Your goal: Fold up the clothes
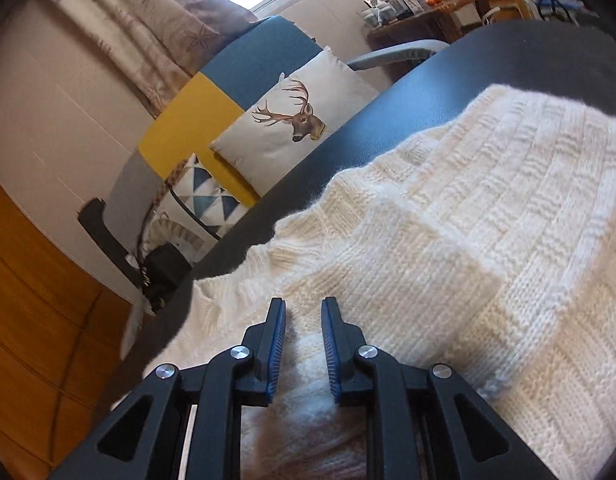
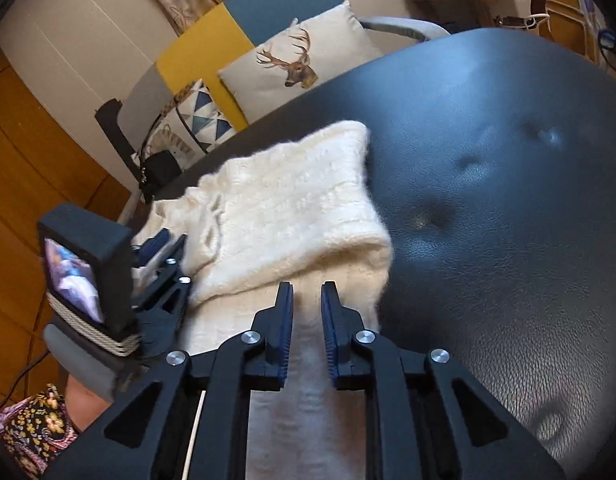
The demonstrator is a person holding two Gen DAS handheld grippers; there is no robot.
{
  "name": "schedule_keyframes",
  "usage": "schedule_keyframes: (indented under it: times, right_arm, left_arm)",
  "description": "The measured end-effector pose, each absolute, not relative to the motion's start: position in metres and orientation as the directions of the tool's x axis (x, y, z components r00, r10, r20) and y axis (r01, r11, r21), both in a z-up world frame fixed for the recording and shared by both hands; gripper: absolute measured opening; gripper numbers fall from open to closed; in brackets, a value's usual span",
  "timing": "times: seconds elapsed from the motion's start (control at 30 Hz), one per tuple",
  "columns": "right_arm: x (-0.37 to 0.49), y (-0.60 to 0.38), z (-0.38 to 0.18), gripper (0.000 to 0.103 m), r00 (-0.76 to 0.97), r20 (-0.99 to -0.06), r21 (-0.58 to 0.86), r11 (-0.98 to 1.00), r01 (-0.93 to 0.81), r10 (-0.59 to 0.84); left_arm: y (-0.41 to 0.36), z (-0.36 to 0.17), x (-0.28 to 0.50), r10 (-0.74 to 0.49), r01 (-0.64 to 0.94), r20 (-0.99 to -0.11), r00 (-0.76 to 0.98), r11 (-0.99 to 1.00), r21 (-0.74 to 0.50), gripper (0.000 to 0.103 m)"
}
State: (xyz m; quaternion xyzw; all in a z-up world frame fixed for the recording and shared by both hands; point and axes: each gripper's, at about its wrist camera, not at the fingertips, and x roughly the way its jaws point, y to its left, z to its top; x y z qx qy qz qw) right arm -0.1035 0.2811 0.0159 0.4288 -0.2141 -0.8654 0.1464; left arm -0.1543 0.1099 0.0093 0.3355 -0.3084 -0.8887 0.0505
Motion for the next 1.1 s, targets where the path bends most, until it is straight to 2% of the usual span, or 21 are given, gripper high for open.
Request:
schedule_keyframes:
  times: [0.2, 0.3, 0.53, 0.63, 0.83, 0.9, 1.1]
  right_arm:
    - [-0.120, 0.284, 0.017, 0.009, -0.597, -0.689, 0.460, -0.885, 0.079, -0.411]
    - [-0.129, 0.285, 0.017, 0.005, -0.604, -0.702, 0.433, -0.899, 0.061, -0.378]
    - [-0.121, 0.311, 0.010, 0.000, -0.663, -0.688, 0.471, -0.876, -0.100, -0.295]
    - [-0.123, 0.318, 0.005, 0.000, -0.657, -0.686, 0.506, -0.854, -0.121, -0.313]
    - [-0.103, 0.322, 0.024, 0.004, -0.639, -0.657, 0.557, -0.829, -0.052, -0.401]
    - [-0.093, 0.320, 0.039, 0.004, -0.677, -0.616, 0.554, -0.833, -0.008, -0.403]
    - [-0.140, 0.277, 0.051, 0.004, -0.667, -0.601, 0.490, -0.862, 0.129, -0.441]
  left_arm:
    - [0.089, 0.017, -0.158, -0.175, -0.149, -0.643, -0.745, -0.897, 0.416, 0.018]
    - [0.088, 0.016, -0.158, -0.164, -0.152, -0.650, -0.742, -0.903, 0.401, 0.018]
    - [0.082, 0.016, -0.160, -0.136, -0.160, -0.662, -0.737, -0.917, 0.366, 0.018]
    - [0.082, 0.015, -0.160, -0.136, -0.160, -0.660, -0.739, -0.916, 0.368, 0.018]
    - [0.082, 0.015, -0.159, -0.141, -0.159, -0.656, -0.742, -0.913, 0.377, 0.018]
    - [0.083, 0.015, -0.158, -0.145, -0.158, -0.654, -0.743, -0.911, 0.382, 0.018]
    - [0.084, 0.015, -0.158, -0.148, -0.155, -0.651, -0.744, -0.910, 0.384, 0.018]
